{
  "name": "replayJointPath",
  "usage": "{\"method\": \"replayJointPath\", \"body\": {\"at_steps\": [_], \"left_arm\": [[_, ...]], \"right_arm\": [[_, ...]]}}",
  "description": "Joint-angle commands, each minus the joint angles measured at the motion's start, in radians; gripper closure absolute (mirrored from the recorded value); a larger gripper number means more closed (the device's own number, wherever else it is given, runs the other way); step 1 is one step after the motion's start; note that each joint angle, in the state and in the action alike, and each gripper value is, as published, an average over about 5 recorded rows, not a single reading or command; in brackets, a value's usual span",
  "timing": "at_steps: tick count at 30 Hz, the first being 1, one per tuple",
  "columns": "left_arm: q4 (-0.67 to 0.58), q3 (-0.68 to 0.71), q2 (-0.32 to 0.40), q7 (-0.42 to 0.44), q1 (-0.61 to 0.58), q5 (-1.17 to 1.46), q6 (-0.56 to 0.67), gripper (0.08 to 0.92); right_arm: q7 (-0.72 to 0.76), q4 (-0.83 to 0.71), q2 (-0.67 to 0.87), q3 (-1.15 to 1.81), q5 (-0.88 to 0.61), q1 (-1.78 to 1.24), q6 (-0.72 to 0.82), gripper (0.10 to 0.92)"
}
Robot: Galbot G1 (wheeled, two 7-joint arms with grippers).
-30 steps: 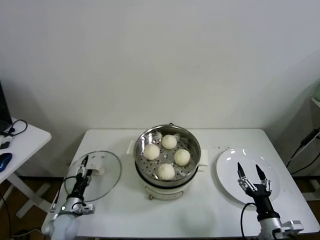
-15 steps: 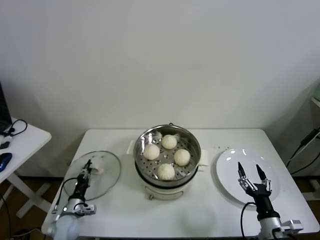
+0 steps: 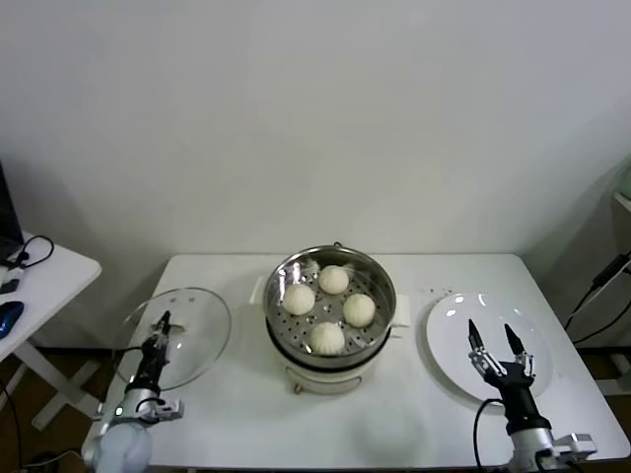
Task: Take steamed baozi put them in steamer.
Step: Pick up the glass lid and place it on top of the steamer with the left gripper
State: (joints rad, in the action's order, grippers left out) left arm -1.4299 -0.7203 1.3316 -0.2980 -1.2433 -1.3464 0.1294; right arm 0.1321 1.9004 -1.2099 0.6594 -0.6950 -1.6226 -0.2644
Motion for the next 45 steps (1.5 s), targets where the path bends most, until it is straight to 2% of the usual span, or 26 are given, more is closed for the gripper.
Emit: {"method": "replayJointPath", "body": {"at_steps": [1,6,12,23,28,35,45], "left_arm": [[-0.388,0.03,-0.118,0.238,-0.103,0.174,-0.19,0.862],[-0.532,0.056,-0.173,0.319,-0.115,0.185,-0.287,0.862],[-0.615,0.117,-0.211,0.374,-0.092,0.188,-0.388,0.862],[-0.773,0.322,-0.252,0.547,-0.027,0.193,-0.634,0.862],[-0.774,0.45,-0.211,0.571,0.017,0.104,-0.693,0.862],[-0.728,0.602,-0.07,0.609,0.083,-0.07,-0.692,0.862],[-0.632,0.738,0.046,0.646,0.164,-0.21,-0.718,0.862]], "right_arm": [[0.006,-0.009,0.008,-0.01,0.05,-0.01,0.004,0.203],[0.011,-0.017,0.018,-0.018,0.062,-0.024,0.001,0.203],[0.012,-0.017,0.017,-0.022,0.068,-0.028,0.002,0.203],[0.013,-0.027,0.015,-0.031,0.103,-0.027,0.01,0.203],[0.014,-0.038,0.013,-0.036,0.117,-0.027,0.01,0.203],[0.015,-0.041,0.009,-0.042,0.125,-0.027,0.008,0.203],[0.016,-0.054,0.01,-0.041,0.125,-0.028,0.004,0.203]]}}
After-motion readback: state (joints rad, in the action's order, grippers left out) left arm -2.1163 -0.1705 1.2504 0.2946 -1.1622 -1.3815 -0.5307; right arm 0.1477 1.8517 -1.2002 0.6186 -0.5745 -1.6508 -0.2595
